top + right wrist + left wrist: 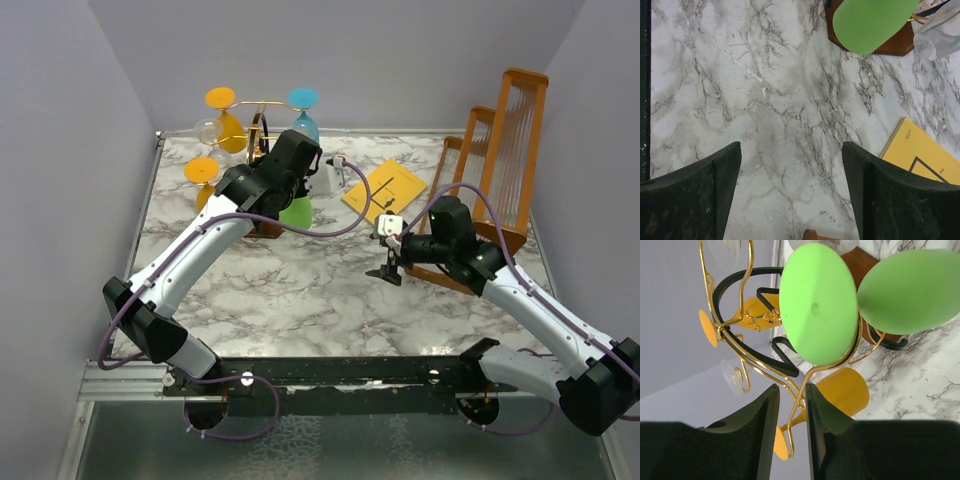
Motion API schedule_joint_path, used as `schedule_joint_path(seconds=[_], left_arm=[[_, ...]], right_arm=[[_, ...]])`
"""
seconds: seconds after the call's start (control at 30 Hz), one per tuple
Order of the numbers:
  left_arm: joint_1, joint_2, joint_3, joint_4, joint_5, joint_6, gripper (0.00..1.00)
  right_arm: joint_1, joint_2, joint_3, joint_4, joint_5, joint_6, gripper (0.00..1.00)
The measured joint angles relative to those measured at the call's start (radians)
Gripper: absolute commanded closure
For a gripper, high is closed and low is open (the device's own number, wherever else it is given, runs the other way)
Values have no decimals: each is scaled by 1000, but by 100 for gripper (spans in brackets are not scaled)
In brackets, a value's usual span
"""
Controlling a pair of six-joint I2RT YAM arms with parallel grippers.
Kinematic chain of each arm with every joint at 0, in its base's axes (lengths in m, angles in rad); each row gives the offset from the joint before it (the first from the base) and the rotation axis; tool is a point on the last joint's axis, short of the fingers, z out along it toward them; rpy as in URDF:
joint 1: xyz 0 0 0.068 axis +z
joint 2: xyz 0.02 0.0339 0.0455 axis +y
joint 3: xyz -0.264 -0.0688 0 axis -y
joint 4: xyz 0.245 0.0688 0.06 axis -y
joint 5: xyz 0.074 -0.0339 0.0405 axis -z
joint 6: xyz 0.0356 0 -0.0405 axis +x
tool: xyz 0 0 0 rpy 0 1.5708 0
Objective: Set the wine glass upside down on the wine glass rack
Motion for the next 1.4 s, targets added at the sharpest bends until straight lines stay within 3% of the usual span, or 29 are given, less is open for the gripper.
schedule_joint_path(seconds=[0.23,0.33,0.4,0.57,0.83,0.97,1.23,1.4], left_arm=[[13,-51,0,0,36,-33,62],[24,-86,0,2,58,-54,52],[40,-116,-6,19,70,-70,41],[130,-196,-55,114,118,-162,2],[312,-286,-167,338,177,-411,1],[360,-350,-217,414,219,-516,1],[433,-454,-329,553,227,-642,1],[464,-503,-390,547,273,-689,1]], right_arm=[[0,54,66,-7,48,9,18],[0,87,142,-11,79,8,18],[0,105,184,-16,103,8,18],[0,182,344,-20,182,33,16],[0,207,402,87,579,206,0],[-2,175,380,175,741,267,0],[-2,88,386,225,865,313,0],[-32,14,353,224,879,309,0]])
